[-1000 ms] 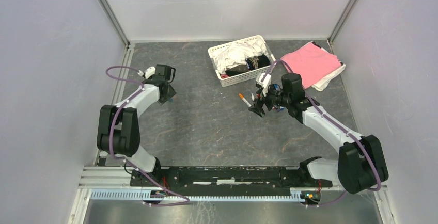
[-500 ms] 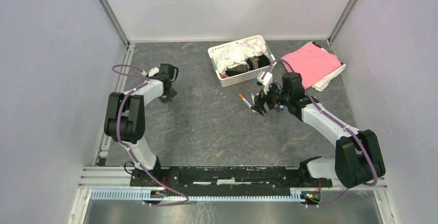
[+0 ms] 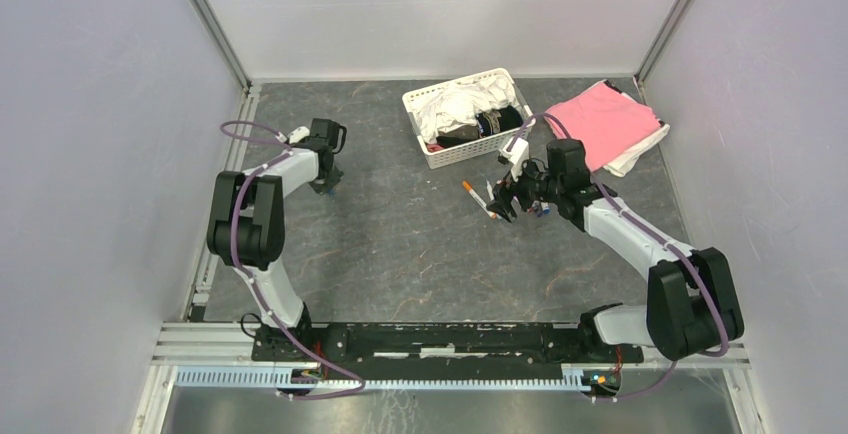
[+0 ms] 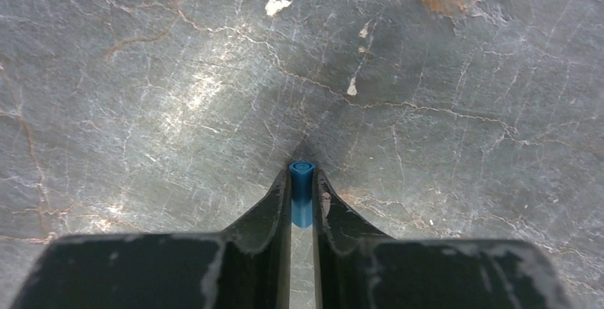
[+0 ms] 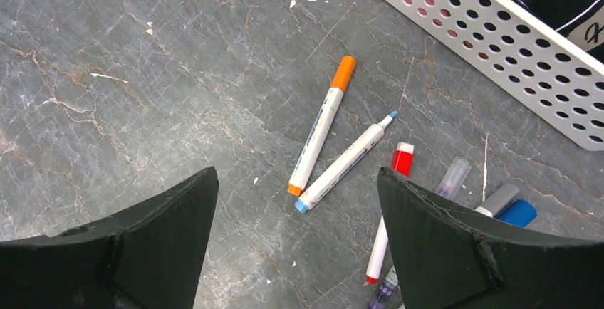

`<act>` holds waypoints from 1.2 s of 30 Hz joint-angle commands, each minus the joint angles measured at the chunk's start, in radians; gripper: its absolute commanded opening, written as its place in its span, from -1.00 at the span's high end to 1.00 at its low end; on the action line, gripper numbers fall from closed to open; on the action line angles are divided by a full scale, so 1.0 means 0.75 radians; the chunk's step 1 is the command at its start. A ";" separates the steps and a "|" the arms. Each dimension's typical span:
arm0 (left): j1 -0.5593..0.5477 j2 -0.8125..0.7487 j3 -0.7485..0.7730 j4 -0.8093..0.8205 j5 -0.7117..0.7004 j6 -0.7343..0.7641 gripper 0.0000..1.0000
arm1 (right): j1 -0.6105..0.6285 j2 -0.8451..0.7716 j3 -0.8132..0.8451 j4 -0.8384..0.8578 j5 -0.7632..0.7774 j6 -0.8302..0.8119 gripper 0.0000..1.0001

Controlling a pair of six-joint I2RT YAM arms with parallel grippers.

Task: Insert the pens into the pen caps
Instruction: Pick up the pen from the center of the board.

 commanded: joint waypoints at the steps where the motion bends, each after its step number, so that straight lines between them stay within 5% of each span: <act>1: -0.001 -0.037 -0.053 0.035 0.110 0.014 0.74 | -0.016 0.035 0.052 0.005 -0.013 -0.001 -0.76; 5: -0.081 -0.131 -0.155 0.060 0.194 0.041 0.79 | -0.021 0.072 0.047 0.011 0.016 0.013 -0.74; 12: -0.477 -0.207 -0.276 0.050 0.126 -0.060 0.79 | -0.020 0.154 0.034 0.065 0.209 0.099 -0.66; 17: -0.704 -0.151 -0.277 0.019 0.032 -0.170 0.79 | -0.021 0.213 0.029 0.099 0.333 0.160 -0.42; 36: -0.832 -0.162 -0.215 -0.016 -0.022 -0.224 0.57 | 0.064 0.463 0.113 0.162 0.434 0.369 0.07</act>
